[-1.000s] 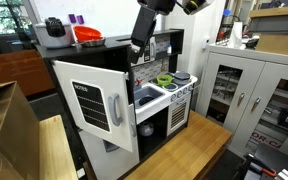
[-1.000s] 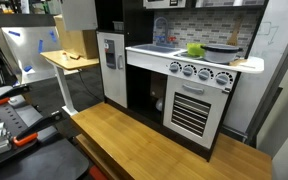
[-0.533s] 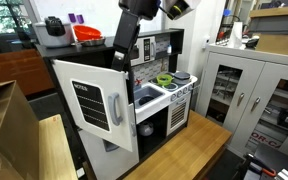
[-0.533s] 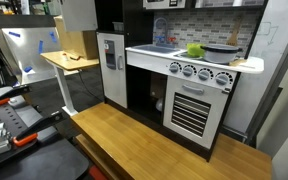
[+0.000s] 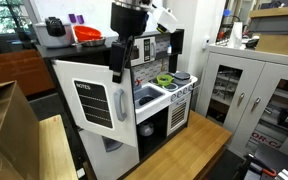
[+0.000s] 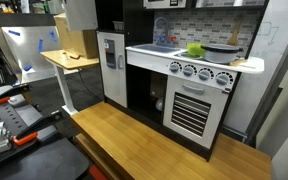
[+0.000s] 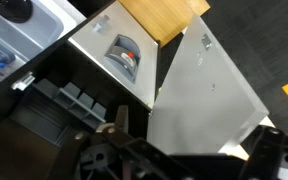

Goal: Close the open cabinet drawer.

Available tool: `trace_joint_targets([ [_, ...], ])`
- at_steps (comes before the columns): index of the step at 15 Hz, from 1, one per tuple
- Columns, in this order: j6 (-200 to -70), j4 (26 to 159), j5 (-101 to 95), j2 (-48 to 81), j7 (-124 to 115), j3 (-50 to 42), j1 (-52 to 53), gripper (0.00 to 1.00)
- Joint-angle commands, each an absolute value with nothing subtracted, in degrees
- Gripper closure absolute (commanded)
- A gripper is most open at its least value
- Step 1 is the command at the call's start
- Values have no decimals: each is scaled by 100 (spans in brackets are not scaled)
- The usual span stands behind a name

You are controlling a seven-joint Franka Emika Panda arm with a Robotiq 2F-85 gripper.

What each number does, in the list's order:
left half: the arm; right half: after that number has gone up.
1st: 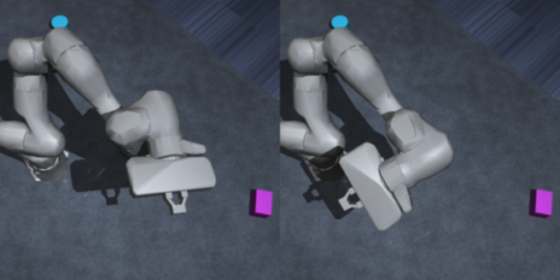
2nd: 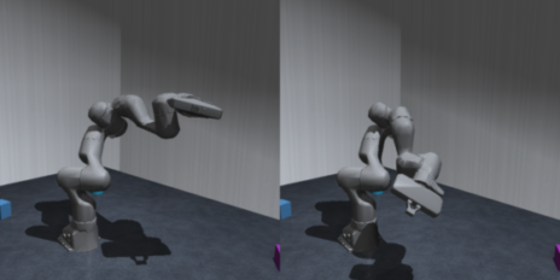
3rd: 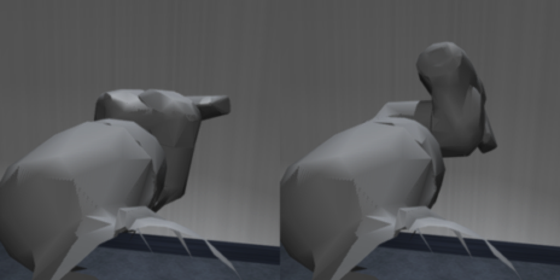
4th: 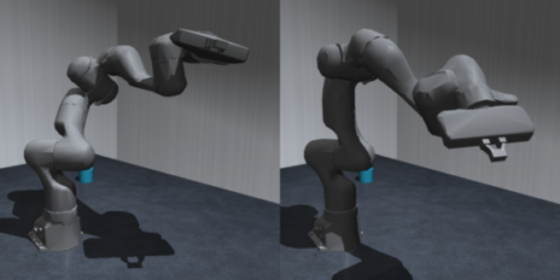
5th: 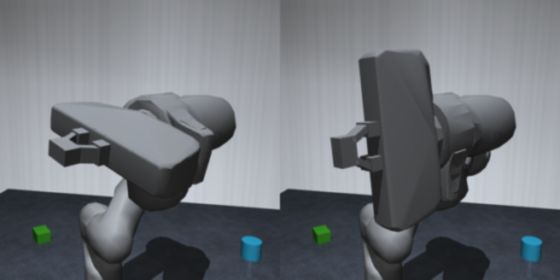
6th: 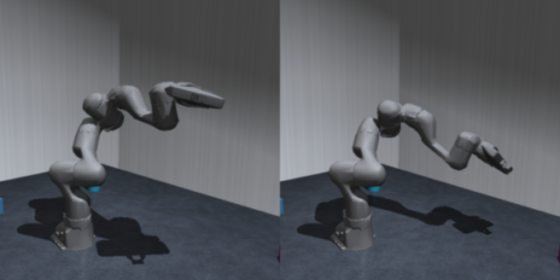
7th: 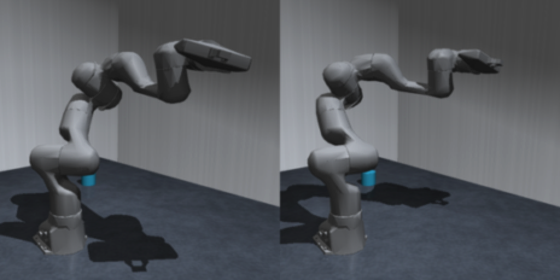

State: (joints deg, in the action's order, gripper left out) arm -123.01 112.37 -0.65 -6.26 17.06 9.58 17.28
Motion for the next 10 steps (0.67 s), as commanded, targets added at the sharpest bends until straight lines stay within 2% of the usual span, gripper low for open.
trace_joint_targets([
  [1, -12613, 11211, -1316, -585, 570, 1241, 1496, 0],
  [10, -12207, 11187, -4804, -328, -2716, 1317, 1192, 0],
])
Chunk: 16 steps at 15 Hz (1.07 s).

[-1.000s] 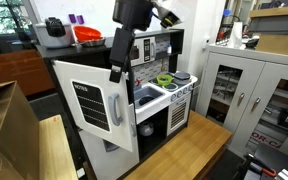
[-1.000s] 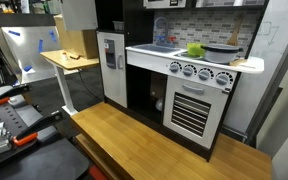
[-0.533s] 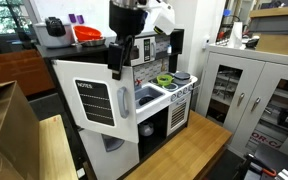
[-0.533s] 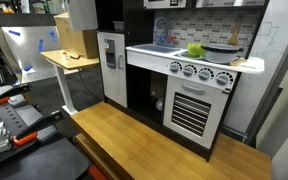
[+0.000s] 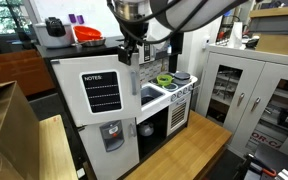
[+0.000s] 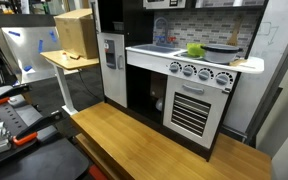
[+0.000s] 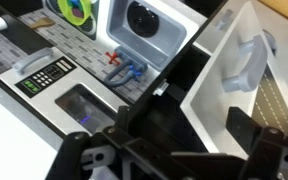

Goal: Close the open cabinet drawer.

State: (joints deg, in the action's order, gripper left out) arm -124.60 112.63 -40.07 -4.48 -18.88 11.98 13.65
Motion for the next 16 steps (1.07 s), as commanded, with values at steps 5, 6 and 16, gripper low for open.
trace_joint_targets([
  [5, -11048, 11160, -4882, -272, -3287, 1236, 1217, 0],
  [6, -11145, 11207, -4539, -327, -3030, 1192, 1208, 0],
  [16, -11551, 11422, -1684, -805, -1452, 1034, 1090, 0],
])
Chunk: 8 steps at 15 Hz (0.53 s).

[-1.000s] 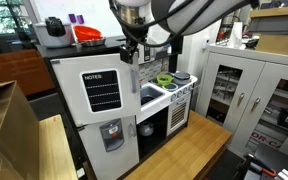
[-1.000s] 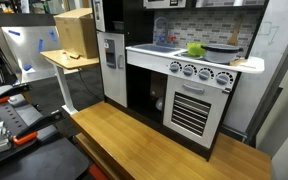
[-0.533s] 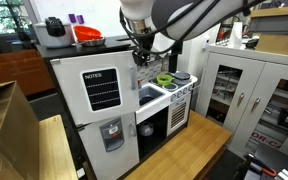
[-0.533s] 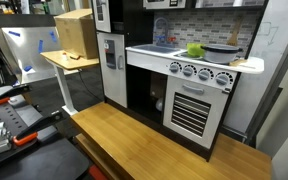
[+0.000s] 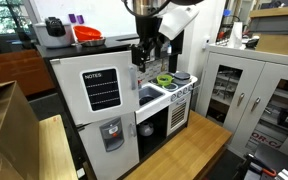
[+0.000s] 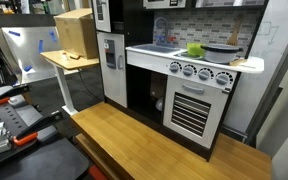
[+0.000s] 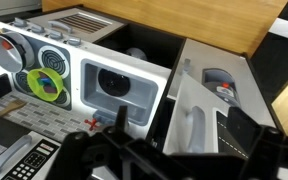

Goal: Close the open cabinet drawer.

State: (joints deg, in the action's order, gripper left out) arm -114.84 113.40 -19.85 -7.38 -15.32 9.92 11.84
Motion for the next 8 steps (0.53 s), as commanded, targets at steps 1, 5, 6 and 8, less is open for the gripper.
trace_joint_targets([
  [1, -11547, 11401, -1675, -777, -1492, 1066, 1091, 0],
  [5, -11463, 11332, -1787, -709, -1534, 1136, 1095, 0],
  [6, -11463, 11332, -1787, -710, -1534, 1136, 1093, 0],
  [8, -11463, 11332, -1787, -712, -1535, 1132, 1079, 0],
])
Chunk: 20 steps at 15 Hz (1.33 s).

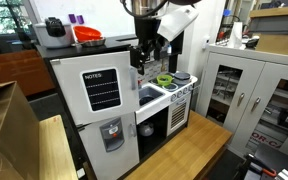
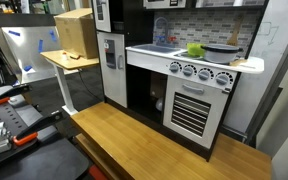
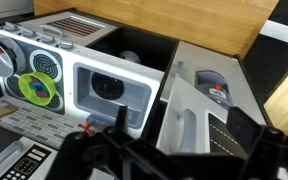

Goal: Close the open cabinet drawer.

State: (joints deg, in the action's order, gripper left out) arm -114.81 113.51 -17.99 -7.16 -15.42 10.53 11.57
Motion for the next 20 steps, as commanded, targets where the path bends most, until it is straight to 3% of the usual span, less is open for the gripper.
trace_joint_targets([
  [1, -11463, 11331, -1787, -712, -1535, 1133, 1080, 0],
  [12, -12084, 11145, -2202, -125, -4946, 1411, 1156, 0],
  [20, -12685, 10311, -2605, 767, -4834, 1029, 1141, 0],
])
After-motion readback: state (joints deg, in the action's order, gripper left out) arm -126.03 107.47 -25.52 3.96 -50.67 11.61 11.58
